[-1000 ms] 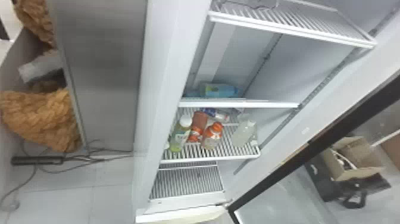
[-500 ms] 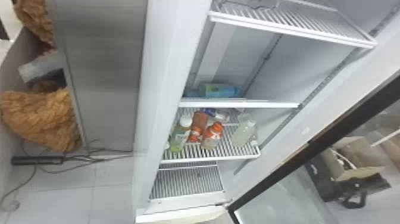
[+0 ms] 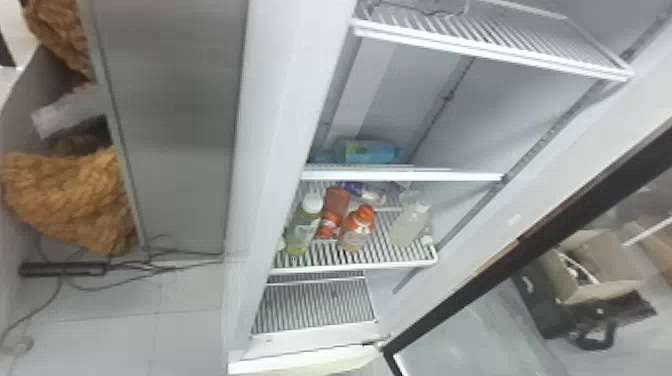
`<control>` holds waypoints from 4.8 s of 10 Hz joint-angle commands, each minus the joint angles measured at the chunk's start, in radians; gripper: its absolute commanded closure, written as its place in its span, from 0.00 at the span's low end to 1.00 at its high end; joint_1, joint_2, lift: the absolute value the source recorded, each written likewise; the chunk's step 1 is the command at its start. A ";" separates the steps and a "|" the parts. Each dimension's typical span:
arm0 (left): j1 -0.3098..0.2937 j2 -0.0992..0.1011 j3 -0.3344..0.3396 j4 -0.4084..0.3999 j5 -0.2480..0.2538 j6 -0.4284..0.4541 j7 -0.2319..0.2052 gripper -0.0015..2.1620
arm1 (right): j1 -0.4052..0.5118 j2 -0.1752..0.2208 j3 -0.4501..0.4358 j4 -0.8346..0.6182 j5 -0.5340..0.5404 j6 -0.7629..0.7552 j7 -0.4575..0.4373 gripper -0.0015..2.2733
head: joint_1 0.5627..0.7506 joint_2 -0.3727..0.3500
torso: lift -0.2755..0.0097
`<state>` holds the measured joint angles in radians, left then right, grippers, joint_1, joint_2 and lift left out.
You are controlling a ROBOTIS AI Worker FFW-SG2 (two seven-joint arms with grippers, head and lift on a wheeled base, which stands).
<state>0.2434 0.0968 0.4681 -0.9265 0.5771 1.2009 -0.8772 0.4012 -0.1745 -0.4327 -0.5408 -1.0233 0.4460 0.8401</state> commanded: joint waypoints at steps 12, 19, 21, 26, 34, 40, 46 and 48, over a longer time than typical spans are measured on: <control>-0.005 -0.002 0.025 0.000 -0.047 0.115 0.007 0.00 | -0.026 -0.017 -0.002 0.009 0.086 0.052 0.004 0.00 | 0.70 0.03 | 0.97; 0.002 -0.005 0.026 0.000 -0.033 0.134 0.012 0.00 | -0.038 -0.016 0.000 0.029 0.076 0.072 0.008 0.00 | 0.70 0.03 | 0.97; 0.002 -0.008 0.034 0.000 -0.035 0.129 0.021 0.00 | -0.043 -0.016 -0.002 0.024 0.092 0.047 0.005 0.00 | 0.70 0.03 | 0.97; 0.019 -0.005 0.060 0.000 -0.011 0.183 0.029 0.00 | -0.053 -0.026 0.006 0.039 0.106 0.104 0.020 0.09 | 0.70 0.03 | 0.97; 0.022 -0.011 0.098 0.000 -0.071 0.198 0.033 0.00 | -0.055 -0.028 0.004 0.036 0.108 0.087 0.020 0.00 | 0.70 0.03 | 0.97; 0.024 -0.012 0.114 0.000 -0.063 0.198 0.041 0.00 | -0.055 -0.019 0.004 0.044 0.050 0.047 0.019 0.00 | 0.70 0.03 | 0.97; 0.061 -0.012 0.168 0.002 -0.005 0.193 0.041 0.00 | -0.058 -0.013 0.008 -0.027 -0.014 -0.004 0.027 0.00 | 0.70 0.03 | 0.97; 0.076 -0.016 0.210 0.029 0.115 0.127 0.041 0.00 | -0.072 -0.026 0.004 -0.081 -0.215 -0.046 0.040 0.00 | 0.70 0.03 | 0.97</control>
<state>0.3154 0.0807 0.6666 -0.9030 0.6591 1.3480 -0.8362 0.3315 -0.1961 -0.4260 -0.6077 -1.1872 0.4098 0.8806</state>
